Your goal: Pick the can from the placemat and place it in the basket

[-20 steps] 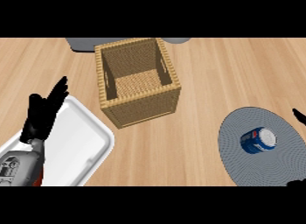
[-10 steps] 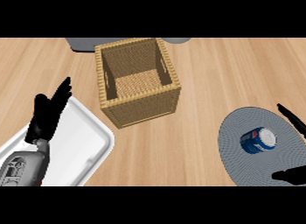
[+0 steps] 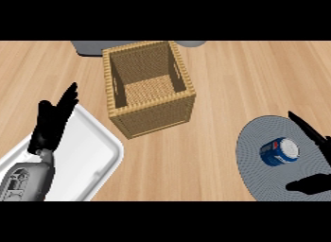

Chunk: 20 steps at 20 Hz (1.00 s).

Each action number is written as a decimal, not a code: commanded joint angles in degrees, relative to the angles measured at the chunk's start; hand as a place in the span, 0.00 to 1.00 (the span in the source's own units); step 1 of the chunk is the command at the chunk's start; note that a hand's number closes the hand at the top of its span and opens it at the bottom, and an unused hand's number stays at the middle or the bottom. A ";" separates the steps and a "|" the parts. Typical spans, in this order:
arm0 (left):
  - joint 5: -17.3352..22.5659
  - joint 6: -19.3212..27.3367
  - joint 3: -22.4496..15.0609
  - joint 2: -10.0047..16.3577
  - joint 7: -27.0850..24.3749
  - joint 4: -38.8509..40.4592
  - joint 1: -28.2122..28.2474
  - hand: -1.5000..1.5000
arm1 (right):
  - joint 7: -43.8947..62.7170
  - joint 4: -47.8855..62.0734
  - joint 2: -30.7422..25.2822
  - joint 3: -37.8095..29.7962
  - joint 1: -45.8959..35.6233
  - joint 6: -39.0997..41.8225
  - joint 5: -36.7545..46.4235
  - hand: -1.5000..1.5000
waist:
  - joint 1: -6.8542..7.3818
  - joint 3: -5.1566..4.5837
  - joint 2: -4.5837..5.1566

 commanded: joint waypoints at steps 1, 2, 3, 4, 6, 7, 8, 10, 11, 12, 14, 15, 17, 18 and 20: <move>-1.74 1.73 0.90 -1.41 -1.91 3.95 -2.19 0.50 | -4.15 3.06 1.26 0.92 2.61 -2.35 1.65 0.00 | -0.15 0.01 0.03; 0.28 -1.90 1.86 0.86 2.37 0.78 -3.91 0.50 | 0.21 -3.84 0.87 0.67 4.27 0.88 0.24 0.00 | -0.21 0.00 -0.03; -2.09 0.27 0.32 -1.42 -2.71 1.21 1.32 0.50 | -4.66 2.99 -0.28 -0.73 2.42 -1.31 0.87 0.00 | -0.03 0.01 0.00; -1.35 -0.93 -0.88 -1.23 0.77 -5.61 4.69 0.50 | 0.45 2.56 2.86 1.36 -1.27 -2.64 1.70 0.00 | 0.23 0.02 -0.04; -0.79 -1.57 1.49 -1.12 1.14 -3.18 2.63 0.50 | -0.85 3.33 1.63 0.51 -0.79 -1.54 1.01 0.00 | 0.03 0.01 -0.01; -1.01 -2.35 1.62 -0.83 1.43 -2.05 -0.12 0.50 | 0.70 1.74 1.37 0.51 -1.09 -0.75 0.86 0.00 | -0.03 0.01 -0.01; -0.80 -2.08 1.78 -0.45 2.92 -4.49 1.45 0.50 | -0.02 4.98 3.94 2.11 -2.71 -4.49 2.62 0.00 | 0.10 0.02 0.00; -0.13 -3.32 3.90 0.34 -0.28 -0.59 0.39 0.50 | -0.61 -0.81 2.40 1.64 2.65 -2.11 1.92 0.00 | -0.12 0.00 -0.01; -2.10 -1.34 1.02 -1.91 -0.43 -4.69 3.67 0.50 | -3.01 8.86 2.48 2.14 -3.68 -5.81 4.39 0.00 | 0.19 0.02 0.02; -0.86 -2.64 3.34 0.06 -0.17 -0.26 -0.54 0.50 | -6.55 6.39 0.54 2.74 1.15 -5.05 5.42 1.00 | -0.07 0.02 0.03; -1.79 -1.94 2.91 -1.01 -0.81 2.91 -1.69 0.50 | -4.39 7.57 0.74 2.33 -4.66 -6.21 5.48 1.00 | -0.02 0.01 0.06; -1.81 -2.25 1.48 -1.36 2.20 -1.80 -1.30 0.50 | -6.80 8.58 -0.17 2.22 -3.73 -8.72 7.17 1.00 | 0.08 0.03 0.03; -0.89 -2.86 3.46 -0.06 1.75 -1.44 -1.30 0.50 | -5.87 5.80 2.10 4.32 -2.14 -11.64 9.40 1.00 | 0.05 0.01 0.00; -2.33 -1.61 2.12 -1.48 1.08 -0.40 -1.55 0.50 | -7.19 7.51 4.20 5.34 -2.63 -15.31 10.83 1.00 | 0.05 0.02 0.03; -1.76 -2.79 3.20 -1.03 -3.43 3.11 -0.10 0.50 | -6.53 7.67 1.85 4.50 -4.11 -15.05 11.69 1.00 | 0.01 0.00 0.06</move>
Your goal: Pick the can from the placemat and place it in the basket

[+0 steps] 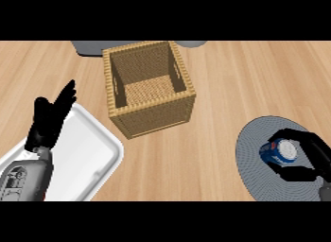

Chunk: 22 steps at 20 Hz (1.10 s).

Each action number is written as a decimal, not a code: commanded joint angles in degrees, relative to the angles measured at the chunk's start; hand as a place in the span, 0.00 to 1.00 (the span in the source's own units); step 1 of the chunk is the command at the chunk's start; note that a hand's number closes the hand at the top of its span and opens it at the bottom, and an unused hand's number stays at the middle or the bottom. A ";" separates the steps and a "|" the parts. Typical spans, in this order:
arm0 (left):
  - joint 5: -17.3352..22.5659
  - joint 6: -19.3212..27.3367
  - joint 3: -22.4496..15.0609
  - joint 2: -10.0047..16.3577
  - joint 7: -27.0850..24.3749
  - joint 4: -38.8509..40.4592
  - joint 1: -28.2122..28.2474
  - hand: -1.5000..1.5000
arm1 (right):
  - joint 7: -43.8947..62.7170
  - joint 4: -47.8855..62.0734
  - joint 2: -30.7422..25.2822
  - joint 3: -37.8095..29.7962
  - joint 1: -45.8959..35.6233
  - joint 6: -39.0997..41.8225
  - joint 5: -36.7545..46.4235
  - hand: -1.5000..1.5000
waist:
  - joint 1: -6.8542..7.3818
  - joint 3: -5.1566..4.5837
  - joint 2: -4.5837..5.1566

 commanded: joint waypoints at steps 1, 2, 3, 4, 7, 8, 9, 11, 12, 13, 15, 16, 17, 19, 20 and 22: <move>-0.02 -0.93 0.75 0.27 -3.37 2.88 -0.46 0.50 | -6.05 6.80 -0.90 0.04 -1.39 -6.56 3.58 1.00 | 0.05 0.23 0.24; 1.08 -2.41 1.28 1.15 0.09 -0.91 0.96 0.50 | -1.84 1.93 0.36 0.70 -1.24 -5.50 3.24 1.00 | 0.05 0.21 0.15; 0.63 -1.57 1.36 0.94 0.63 -2.26 1.14 0.50 | -3.18 3.50 -0.14 0.31 -1.89 -6.42 3.49 1.00 | 0.09 0.22 0.15; -0.41 -0.52 -0.64 -1.27 -3.31 0.95 2.55 0.50 | 10.54 -5.37 8.07 9.24 -2.07 -8.76 11.56 1.00 | 0.21 0.06 0.05; -0.84 -1.41 -1.94 -0.93 -1.44 0.20 -0.83 0.50 | 18.40 -2.17 13.74 18.16 -5.96 -9.63 21.61 1.00 | 4.90 -0.61 0.52; -1.02 -1.76 -2.30 -0.73 -1.08 0.19 -1.72 0.50 | 20.33 -1.69 14.20 19.32 -8.07 -8.61 23.23 1.00 | 6.35 -0.84 0.78; -0.90 -1.91 -2.56 -1.07 -1.28 0.25 -1.71 0.50 | 22.05 -0.94 14.93 20.52 -8.69 -7.87 24.78 1.00 | 7.42 -1.15 1.00; -1.00 -2.72 -3.76 -1.56 -1.27 0.29 -2.15 0.50 | 28.02 0.63 17.83 23.76 -11.87 -7.71 28.81 1.00 | 8.90 -0.88 1.19; -0.97 -2.69 -3.77 -1.64 -1.04 0.27 -2.66 0.50 | 30.91 0.84 17.90 25.74 -13.20 -7.63 30.51 1.00 | 9.19 -0.78 0.89; -1.07 -3.12 -4.04 -1.41 -0.76 0.43 -2.86 0.50 | 34.39 1.20 17.96 27.36 -15.61 -7.06 31.87 1.00 | 9.69 -0.63 0.79; -1.45 -2.92 -4.89 -2.31 -0.89 0.86 -3.04 0.50 | 39.90 1.51 18.04 30.99 -18.93 -7.00 32.47 1.00 | 10.57 -0.35 0.81; -1.32 -2.84 -5.00 -2.64 -1.14 0.64 -3.86 0.50 | 42.78 1.50 18.07 32.26 -19.92 -6.82 30.27 1.00 | 10.91 -0.14 0.87; -1.44 -3.35 -5.38 -2.53 -1.60 1.08 -3.24 0.50 | 45.95 1.84 18.09 32.58 -20.61 -7.38 26.85 1.00 | 11.45 0.10 1.31; -1.20 -3.60 -5.58 -2.94 -0.78 1.65 -4.33 0.50 | 50.78 0.66 18.12 35.31 -22.75 -7.65 22.84 1.00 | 11.78 0.24 1.24; -1.26 -3.29 -6.01 -3.71 -0.75 1.58 -4.88 0.50 | 53.36 -0.56 18.12 36.45 -23.20 -8.73 20.36 1.00 | 11.47 0.32 1.08; -1.41 -3.44 -6.28 -3.85 -0.30 2.10 -5.58 0.50 | 57.57 -2.40 18.14 38.08 -26.37 -11.18 16.86 1.00 | 12.08 0.37 1.06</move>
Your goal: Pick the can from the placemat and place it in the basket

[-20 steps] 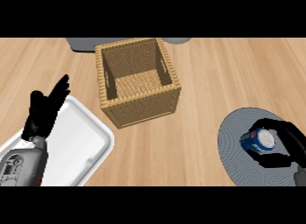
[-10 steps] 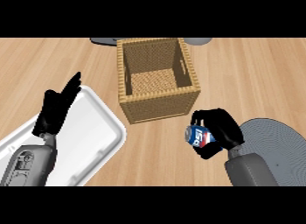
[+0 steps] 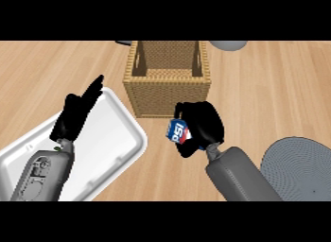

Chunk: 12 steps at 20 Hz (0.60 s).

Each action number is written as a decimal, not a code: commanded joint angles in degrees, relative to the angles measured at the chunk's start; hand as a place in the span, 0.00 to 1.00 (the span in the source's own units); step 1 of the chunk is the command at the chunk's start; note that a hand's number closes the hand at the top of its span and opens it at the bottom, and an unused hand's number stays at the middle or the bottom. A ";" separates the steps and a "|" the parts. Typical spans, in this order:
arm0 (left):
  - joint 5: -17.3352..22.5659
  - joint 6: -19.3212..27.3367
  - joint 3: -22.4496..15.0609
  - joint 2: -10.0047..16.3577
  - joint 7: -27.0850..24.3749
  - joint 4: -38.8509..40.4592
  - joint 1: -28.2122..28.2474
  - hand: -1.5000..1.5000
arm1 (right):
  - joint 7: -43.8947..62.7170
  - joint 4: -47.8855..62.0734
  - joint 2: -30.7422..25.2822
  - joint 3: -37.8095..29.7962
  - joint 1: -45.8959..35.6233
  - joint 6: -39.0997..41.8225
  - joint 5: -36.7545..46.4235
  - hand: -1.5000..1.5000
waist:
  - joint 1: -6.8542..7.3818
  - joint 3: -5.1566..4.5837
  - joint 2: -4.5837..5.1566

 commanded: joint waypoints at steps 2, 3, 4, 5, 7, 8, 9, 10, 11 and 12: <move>-0.36 -0.11 -1.16 -1.14 0.33 0.92 -1.39 0.50 | 12.32 -4.29 0.46 4.61 -8.01 -5.05 -9.29 1.00 | 1.78 0.28 -0.05; -0.56 -0.15 -1.80 -1.71 0.24 1.30 -0.75 0.50 | 14.71 -5.87 0.46 5.10 -8.71 -7.13 -11.43 1.00 | 1.55 0.28 -0.24; -0.66 0.15 -1.59 -1.68 0.35 1.16 -2.06 0.50 | 17.13 -6.57 0.46 5.13 -10.41 -9.36 -12.36 1.00 | 1.26 0.26 -0.28; -0.57 -0.06 -1.79 -1.80 0.64 1.11 -1.97 0.50 | 19.43 -7.36 0.47 6.10 -12.33 -11.05 -13.05 1.00 | 1.72 0.20 -0.52; -0.72 0.22 -1.14 -1.32 0.33 2.01 -2.23 0.50 | 24.53 -8.98 0.47 7.13 -16.51 -14.14 -14.65 1.00 | 1.51 0.02 -0.60; -1.19 0.10 -1.60 -1.23 1.10 2.14 -2.66 0.50 | 27.25 -9.47 0.47 7.79 -19.21 -14.77 -15.09 1.00 | 1.41 -0.03 -0.85; -1.05 0.42 -1.30 -1.38 1.17 2.17 -2.68 0.50 | 30.33 -9.53 0.47 7.66 -21.99 -14.90 -15.46 1.00 | 1.54 -0.15 -1.05; -1.32 0.64 -1.52 -1.71 1.07 2.81 -3.26 0.50 | 32.78 -8.79 0.47 9.12 -24.39 -15.85 -15.36 1.00 | 1.18 -0.24 -0.78; -1.29 0.90 -2.02 -2.74 1.61 2.97 -3.73 0.50 | 35.17 -8.39 0.47 9.66 -26.56 -17.20 -15.23 1.00 | 0.95 -0.27 -0.79; -1.60 0.28 -1.74 -1.21 1.10 2.75 -2.22 0.50 | 38.45 -8.20 0.47 9.40 -29.57 -17.53 -16.23 1.00 | 1.26 -0.28 -1.04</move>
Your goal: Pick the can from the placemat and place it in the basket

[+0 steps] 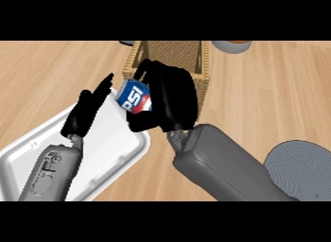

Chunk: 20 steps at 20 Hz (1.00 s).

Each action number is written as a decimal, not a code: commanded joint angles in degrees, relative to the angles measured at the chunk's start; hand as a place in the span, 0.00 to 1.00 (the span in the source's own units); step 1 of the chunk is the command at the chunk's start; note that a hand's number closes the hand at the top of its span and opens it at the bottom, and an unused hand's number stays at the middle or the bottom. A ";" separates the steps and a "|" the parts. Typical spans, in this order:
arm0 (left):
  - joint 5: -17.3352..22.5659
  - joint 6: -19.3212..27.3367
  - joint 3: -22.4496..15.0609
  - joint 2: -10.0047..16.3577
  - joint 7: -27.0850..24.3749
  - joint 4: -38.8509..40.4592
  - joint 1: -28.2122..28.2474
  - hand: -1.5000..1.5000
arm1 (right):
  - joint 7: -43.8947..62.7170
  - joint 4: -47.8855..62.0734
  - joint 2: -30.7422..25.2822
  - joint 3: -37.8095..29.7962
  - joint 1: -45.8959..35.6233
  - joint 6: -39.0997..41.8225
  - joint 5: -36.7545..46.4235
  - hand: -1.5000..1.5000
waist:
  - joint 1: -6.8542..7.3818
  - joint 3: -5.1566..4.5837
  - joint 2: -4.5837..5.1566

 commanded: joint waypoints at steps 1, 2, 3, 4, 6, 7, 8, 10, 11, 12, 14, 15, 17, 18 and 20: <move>-0.65 1.01 -0.25 -0.79 -0.25 1.01 -0.25 0.50 | 11.82 0.22 0.02 1.34 -10.87 -4.11 -2.61 1.00 | -0.34 -0.23 -0.08; -0.62 0.87 -0.15 -0.74 0.63 1.59 -0.75 0.50 | 14.31 0.82 0.03 1.30 -14.34 -4.32 -2.42 1.00 | -1.02 -0.25 -0.15; -0.18 0.15 0.10 -0.08 0.59 1.05 0.01 0.50 | 16.86 1.83 0.02 0.83 -16.89 -4.40 -3.44 1.00 | -0.31 -0.27 -0.28; -0.64 0.94 0.17 -0.34 0.26 1.33 -0.64 0.50 | 18.09 3.03 0.02 0.28 -20.50 -3.83 -4.05 1.00 | -0.54 -0.33 -0.12; -0.94 1.43 0.61 -0.12 -0.58 2.20 -1.27 0.50 | 21.37 5.54 0.02 -0.22 -25.27 -4.74 -5.39 1.00 | -1.22 -0.38 0.27; -1.17 1.28 -0.02 -0.28 -0.37 1.66 -0.06 0.50 | 23.99 6.37 0.02 1.07 -27.22 -4.77 -5.31 1.00 | -1.53 -0.34 -0.25; -0.77 1.24 0.34 -0.30 -0.62 1.45 -0.47 0.50 | 24.51 7.64 0.01 -0.70 -30.33 -4.05 -6.67 1.00 | -1.74 -0.35 -0.20; -0.25 0.93 1.33 0.49 0.32 1.58 -1.32 0.50 | 25.45 11.66 0.01 -2.37 -34.72 -4.31 -6.91 1.00 | -2.14 -0.35 -0.04; -1.05 2.10 0.82 -0.25 0.03 1.40 -0.73 0.50 | 27.08 13.36 0.01 -2.75 -36.98 -2.98 -7.03 1.00 | -2.64 -0.36 -0.28; -0.42 1.33 1.55 0.61 -0.31 1.70 -0.52 0.50 | 27.28 15.95 0.01 -3.15 -39.33 -1.76 -7.28 1.00 | -2.57 -0.43 -0.10; -0.66 2.26 1.18 -0.69 0.28 2.13 -1.07 0.50 | 27.56 21.71 0.00 -1.58 -42.19 3.31 -7.47 1.00 | -3.65 -0.51 0.04; -1.16 3.00 1.28 -0.52 0.99 1.57 -0.72 0.50 | 28.75 23.57 0.00 -1.06 -44.03 4.95 -7.33 1.00 | -4.15 -0.43 -0.31; -0.11 2.12 3.35 1.48 -0.09 2.54 -1.39 0.50 | 29.55 27.94 0.00 -1.82 -47.78 8.08 -7.60 1.00 | -5.21 -0.47 -0.12; -1.19 2.83 2.29 1.08 -0.59 1.28 -0.33 0.50 | 28.77 31.04 0.00 -0.90 -47.76 8.27 -7.36 1.00 | -5.31 -0.37 -0.01; 0.27 1.73 3.69 2.09 -0.70 1.41 0.52 0.50 | 29.72 34.58 0.00 -1.07 -50.48 11.00 -9.07 1.00 | -5.51 -0.35 -0.05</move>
